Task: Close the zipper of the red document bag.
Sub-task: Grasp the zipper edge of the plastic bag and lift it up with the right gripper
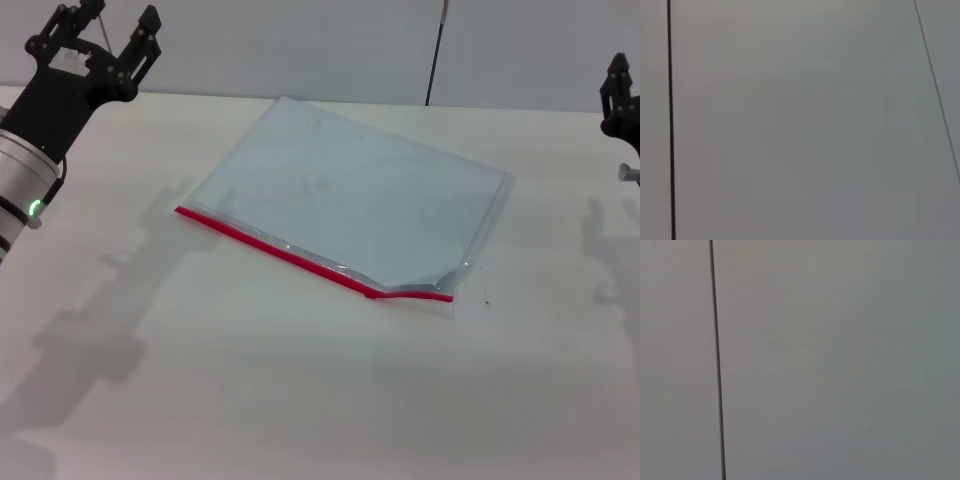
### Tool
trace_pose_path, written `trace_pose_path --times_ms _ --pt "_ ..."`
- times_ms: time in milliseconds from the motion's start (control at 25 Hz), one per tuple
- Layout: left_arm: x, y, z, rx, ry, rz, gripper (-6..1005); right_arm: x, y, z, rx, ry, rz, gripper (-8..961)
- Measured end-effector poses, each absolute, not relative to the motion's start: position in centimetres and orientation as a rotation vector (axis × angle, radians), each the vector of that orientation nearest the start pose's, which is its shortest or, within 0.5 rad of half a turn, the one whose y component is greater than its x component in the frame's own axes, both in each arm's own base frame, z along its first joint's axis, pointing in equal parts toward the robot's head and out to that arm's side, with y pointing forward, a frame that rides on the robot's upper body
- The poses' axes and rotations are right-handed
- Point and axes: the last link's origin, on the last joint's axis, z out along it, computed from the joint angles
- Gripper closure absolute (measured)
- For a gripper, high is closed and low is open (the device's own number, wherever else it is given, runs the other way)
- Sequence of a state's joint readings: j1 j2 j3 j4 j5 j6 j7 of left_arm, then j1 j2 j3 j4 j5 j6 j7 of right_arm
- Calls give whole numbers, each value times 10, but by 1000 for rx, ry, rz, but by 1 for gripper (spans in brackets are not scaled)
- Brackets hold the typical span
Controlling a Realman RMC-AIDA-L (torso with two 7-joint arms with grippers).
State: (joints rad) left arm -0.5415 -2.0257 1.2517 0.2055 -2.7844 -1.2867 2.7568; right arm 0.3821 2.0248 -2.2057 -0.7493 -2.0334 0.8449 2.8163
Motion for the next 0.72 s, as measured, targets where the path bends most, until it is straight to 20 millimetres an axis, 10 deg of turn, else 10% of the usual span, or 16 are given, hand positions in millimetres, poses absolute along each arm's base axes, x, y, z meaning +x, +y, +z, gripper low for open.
trace_pose_path --times_ms 720 --pt "-279 386 36 -1702 -334 -910 325 253 375 -19 -1530 608 700 516"
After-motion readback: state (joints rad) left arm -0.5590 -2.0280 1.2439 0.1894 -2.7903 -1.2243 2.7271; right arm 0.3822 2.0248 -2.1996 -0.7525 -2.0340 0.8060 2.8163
